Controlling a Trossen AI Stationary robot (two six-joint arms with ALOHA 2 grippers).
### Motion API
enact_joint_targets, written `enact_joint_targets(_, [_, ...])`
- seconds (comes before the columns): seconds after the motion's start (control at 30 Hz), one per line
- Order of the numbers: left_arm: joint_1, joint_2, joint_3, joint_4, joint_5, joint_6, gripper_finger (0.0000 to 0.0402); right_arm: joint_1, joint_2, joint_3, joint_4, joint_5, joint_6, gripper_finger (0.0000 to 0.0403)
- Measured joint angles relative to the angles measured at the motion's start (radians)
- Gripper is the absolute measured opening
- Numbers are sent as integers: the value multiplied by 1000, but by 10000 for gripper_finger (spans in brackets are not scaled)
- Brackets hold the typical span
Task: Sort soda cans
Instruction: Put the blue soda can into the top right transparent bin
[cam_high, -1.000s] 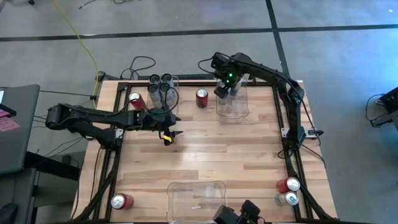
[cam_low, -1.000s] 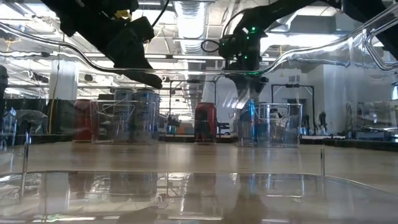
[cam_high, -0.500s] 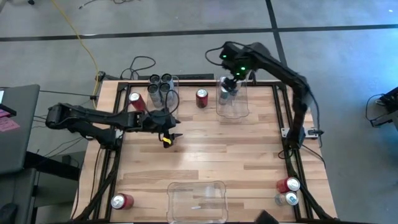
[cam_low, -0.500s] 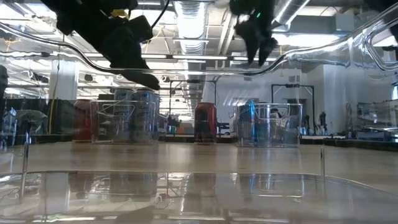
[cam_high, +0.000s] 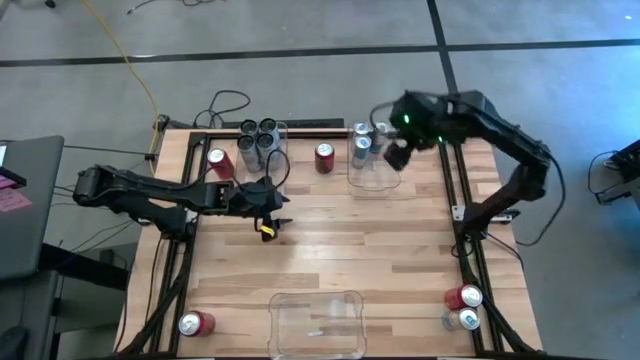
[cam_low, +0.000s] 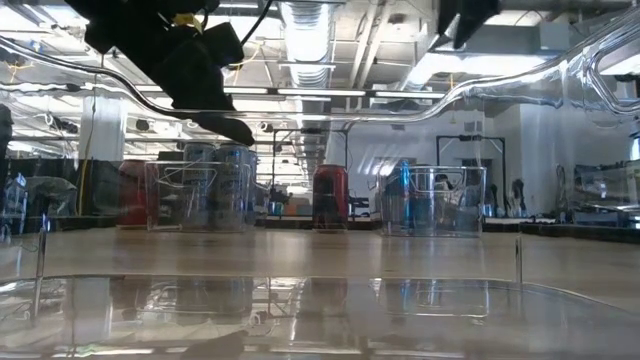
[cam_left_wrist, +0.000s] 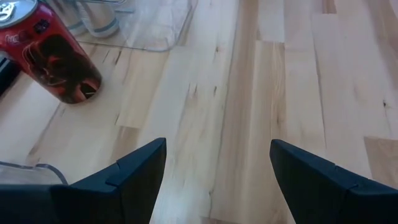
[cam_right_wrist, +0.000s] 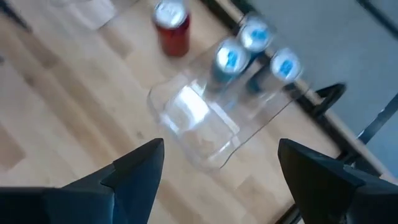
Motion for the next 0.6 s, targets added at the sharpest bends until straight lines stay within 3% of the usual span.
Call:
enact_joint_targets(0.37, [-44, 0, 0, 68, 42, 21, 284, 331, -207, -350, -1, -35, 300, 322])
enact_joint_targets(0.6, [-44, 0, 0, 71, 41, 48, 284, 593, -269, -485, 1, -118, 652, 322])
